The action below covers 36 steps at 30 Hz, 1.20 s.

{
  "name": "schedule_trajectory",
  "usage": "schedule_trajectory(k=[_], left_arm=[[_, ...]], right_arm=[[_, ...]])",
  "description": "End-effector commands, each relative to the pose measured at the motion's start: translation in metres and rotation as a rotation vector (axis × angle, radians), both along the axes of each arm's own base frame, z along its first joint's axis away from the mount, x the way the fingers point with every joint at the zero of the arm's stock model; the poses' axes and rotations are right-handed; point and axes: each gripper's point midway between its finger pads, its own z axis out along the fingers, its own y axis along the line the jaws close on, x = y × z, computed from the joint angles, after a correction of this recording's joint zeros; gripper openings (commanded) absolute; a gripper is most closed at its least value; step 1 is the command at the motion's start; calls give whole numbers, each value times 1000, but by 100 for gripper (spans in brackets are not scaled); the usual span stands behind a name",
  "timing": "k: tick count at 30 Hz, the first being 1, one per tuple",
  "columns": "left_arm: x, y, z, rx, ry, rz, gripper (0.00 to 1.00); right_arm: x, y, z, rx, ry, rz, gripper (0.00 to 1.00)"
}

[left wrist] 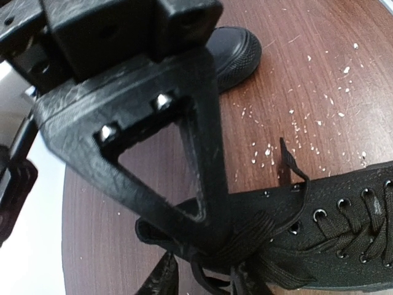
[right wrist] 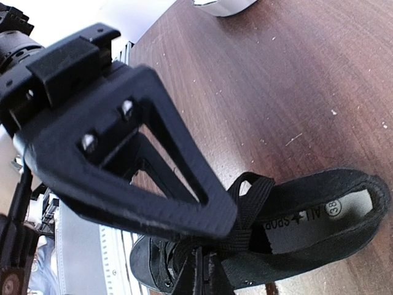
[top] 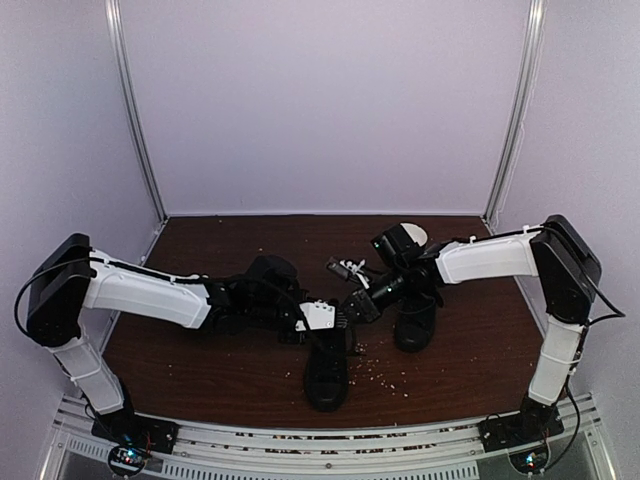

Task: Tie the shoes
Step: Tie the loops with the shoelace on the shoe.

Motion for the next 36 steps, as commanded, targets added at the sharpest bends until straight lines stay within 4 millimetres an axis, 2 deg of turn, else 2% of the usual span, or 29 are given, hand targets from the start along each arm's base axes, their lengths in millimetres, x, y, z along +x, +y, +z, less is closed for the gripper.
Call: schedule_trajectory(k=[1,7,9,12,13,19,27,32,36], left_arm=[[2,-1,20,-63,-56,6,31],[0,-10,7,-33,-20,-17,29],[-1,-11,7,-35,-16,-24,21],[-3,-11,7,-36,-9,-29,3],[-4,-11,6,-35,-5,-31,0],[-8,-2,-3,-37,9,-13,0],[-6,2,-9,-41,15,21,0],[-6,1,-7,-57,18,25,0],[-8,0,-5,-69,26,18,0]], right_arm=[[-4,5,2,1,-2,33,0],[-6,9,5,12,-5,45,0],[-7,9,5,11,-4,48,0],[-9,8,6,14,1,53,0],[-9,8,7,17,0,51,0],[6,-3,6,21,24,-22,1],[6,-7,4,11,25,-35,6],[8,-5,5,15,35,-51,6],[9,1,4,19,52,-63,14]])
